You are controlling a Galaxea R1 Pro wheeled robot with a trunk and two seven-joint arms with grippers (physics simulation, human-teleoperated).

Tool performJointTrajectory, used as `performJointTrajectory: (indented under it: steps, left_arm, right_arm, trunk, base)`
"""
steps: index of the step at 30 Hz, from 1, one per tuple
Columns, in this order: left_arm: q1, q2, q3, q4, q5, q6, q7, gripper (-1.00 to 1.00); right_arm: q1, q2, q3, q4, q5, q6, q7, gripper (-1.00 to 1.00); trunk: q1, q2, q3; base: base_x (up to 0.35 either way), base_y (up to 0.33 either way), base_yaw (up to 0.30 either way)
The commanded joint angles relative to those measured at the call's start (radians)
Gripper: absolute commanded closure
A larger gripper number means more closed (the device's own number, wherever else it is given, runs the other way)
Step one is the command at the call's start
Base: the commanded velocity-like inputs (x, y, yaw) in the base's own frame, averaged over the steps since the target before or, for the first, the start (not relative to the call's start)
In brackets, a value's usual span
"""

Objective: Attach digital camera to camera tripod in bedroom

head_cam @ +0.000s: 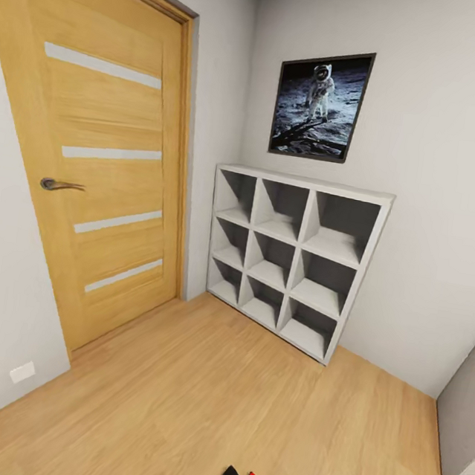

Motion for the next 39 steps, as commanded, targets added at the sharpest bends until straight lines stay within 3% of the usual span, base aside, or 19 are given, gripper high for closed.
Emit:
performJointTrajectory:
  steps: [1, 11, 39]
  left_arm:
    - [0.000, 0.000, 0.002, -0.001, 0.003, -0.002, 0.001, -1.00]
    - [0.000, 0.000, 0.002, -0.001, 0.003, -0.002, 0.001, -1.00]
    - [0.000, 0.001, 0.003, -0.010, 0.004, -0.003, 0.001, -1.00]
  right_arm:
    - [0.000, 0.000, 0.001, 0.000, 0.000, -0.003, -0.001, -1.00]
    - [0.000, 0.000, 0.000, 0.000, 0.000, -0.003, -0.001, -1.00]
    - [0.000, -0.002, 0.000, 0.000, -0.001, -0.003, -0.001, -1.00]
  trunk:
    - [0.001, 0.000, -0.001]
    - [0.001, 0.000, -0.001]
    - [0.001, 0.000, -0.001]
  base:
    - [0.321, 0.010, -0.253]
    - [0.298, 0.003, -0.253]
    - [0.011, 0.000, -0.279]
